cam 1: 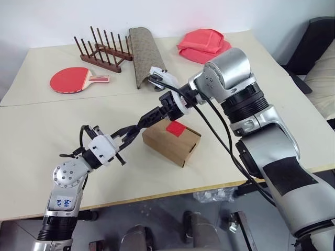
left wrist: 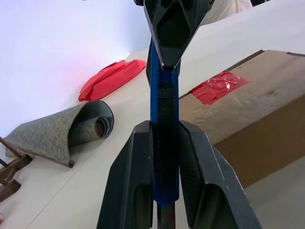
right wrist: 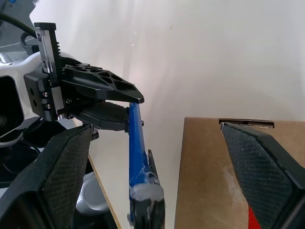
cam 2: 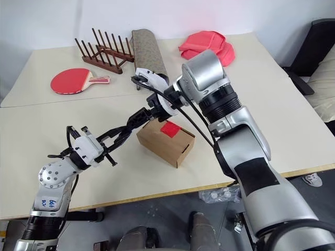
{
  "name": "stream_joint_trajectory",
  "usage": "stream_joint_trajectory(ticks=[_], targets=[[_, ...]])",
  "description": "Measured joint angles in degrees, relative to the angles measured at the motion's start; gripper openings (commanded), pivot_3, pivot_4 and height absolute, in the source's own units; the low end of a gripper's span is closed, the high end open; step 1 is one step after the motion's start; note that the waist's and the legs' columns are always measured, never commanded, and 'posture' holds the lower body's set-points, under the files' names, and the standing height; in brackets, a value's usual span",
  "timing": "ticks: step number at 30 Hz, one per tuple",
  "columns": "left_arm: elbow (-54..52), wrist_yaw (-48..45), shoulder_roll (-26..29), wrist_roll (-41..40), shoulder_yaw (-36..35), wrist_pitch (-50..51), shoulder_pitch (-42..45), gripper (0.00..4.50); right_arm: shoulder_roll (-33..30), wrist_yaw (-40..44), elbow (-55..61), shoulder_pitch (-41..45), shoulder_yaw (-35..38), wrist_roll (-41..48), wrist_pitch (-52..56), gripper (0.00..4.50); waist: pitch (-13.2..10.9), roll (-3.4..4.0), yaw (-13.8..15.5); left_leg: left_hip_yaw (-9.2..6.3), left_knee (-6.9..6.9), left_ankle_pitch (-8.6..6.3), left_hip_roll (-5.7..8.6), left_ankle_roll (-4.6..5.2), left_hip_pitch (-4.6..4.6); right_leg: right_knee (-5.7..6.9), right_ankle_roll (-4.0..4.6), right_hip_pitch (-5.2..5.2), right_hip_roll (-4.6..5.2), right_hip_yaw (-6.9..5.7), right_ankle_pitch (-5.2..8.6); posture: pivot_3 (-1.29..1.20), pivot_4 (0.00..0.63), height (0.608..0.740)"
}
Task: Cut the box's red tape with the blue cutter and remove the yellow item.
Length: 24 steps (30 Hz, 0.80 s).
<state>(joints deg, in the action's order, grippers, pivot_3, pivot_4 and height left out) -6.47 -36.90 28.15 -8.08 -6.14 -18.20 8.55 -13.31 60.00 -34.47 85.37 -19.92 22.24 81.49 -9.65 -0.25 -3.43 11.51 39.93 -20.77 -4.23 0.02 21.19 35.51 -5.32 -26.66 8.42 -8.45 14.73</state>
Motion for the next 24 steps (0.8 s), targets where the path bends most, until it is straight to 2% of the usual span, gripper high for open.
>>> stream_joint_trajectory(ticks=[4, 6, 8, 18, 22, 24], targets=[[-0.01, 0.09, 0.00, -0.01, -0.12, 0.00, -0.25, 0.41, -0.16, 0.29, 0.00, 0.00, 0.00, 0.02, -0.17, 4.47, 0.00, 0.00, -0.01, 0.00, 0.00, 0.00, 0.00, 0.00, 0.00, 0.00, 0.00, 0.00, 0.00, -0.01, 0.00, 0.00, 0.150, 0.740], [-0.01, 0.10, 0.00, -0.01, -0.17, 0.00, -0.29, 0.41, -0.51, 0.69, 0.20, 0.00, 0.00, 0.45, -0.15, 4.09, 0.00, 0.00, 0.01, 0.00, 0.00, 0.00, 0.00, 0.00, 0.01, 0.00, 0.00, 0.00, 0.00, -0.01, 0.00, 0.00, 0.150, 0.740], [-0.01, 0.10, 0.00, -0.03, -0.24, 0.00, -0.32, 0.41, -0.86, 0.93, 0.63, -0.01, 0.00, 0.70, -0.14, 3.56, 0.00, 0.00, 0.01, -0.01, 0.00, 0.00, 0.00, 0.00, 0.01, 0.00, 0.00, 0.00, 0.00, -0.01, 0.00, 0.00, 0.150, 0.740], [0.05, 0.25, 0.00, -0.37, -0.33, 0.17, -0.47, 0.41, -1.42, 1.22, 2.09, -0.17, -0.01, 2.38, 0.38, 0.14, 0.00, 0.00, 0.01, -0.01, 0.00, 0.00, -0.01, 0.00, 0.00, 0.00, 0.00, 0.00, 0.00, -0.02, 0.00, 0.00, 0.150, 0.740], [-0.15, 0.32, 0.00, -0.75, -0.25, 0.89, -0.47, 0.41, -1.53, 0.79, 3.43, -0.52, 0.04, 2.66, 0.90, 0.16, 0.00, 0.00, 0.03, -0.02, 0.01, 0.00, -0.01, 0.00, 0.01, 0.00, 0.00, 0.00, 0.00, -0.02, 0.00, 0.00, 0.150, 0.740], [-1.08, 0.04, 0.00, -2.40, -0.19, 3.64, -0.46, 1.14, -1.64, 0.38, 4.17, -0.70, 0.15, 2.80, 1.08, 0.16, 0.00, 0.00, 0.04, -0.02, 0.01, 0.00, -0.01, 0.00, 0.01, 0.00, 0.00, 0.00, 0.00, -0.02, 0.00, 0.00, 0.150, 0.740]])
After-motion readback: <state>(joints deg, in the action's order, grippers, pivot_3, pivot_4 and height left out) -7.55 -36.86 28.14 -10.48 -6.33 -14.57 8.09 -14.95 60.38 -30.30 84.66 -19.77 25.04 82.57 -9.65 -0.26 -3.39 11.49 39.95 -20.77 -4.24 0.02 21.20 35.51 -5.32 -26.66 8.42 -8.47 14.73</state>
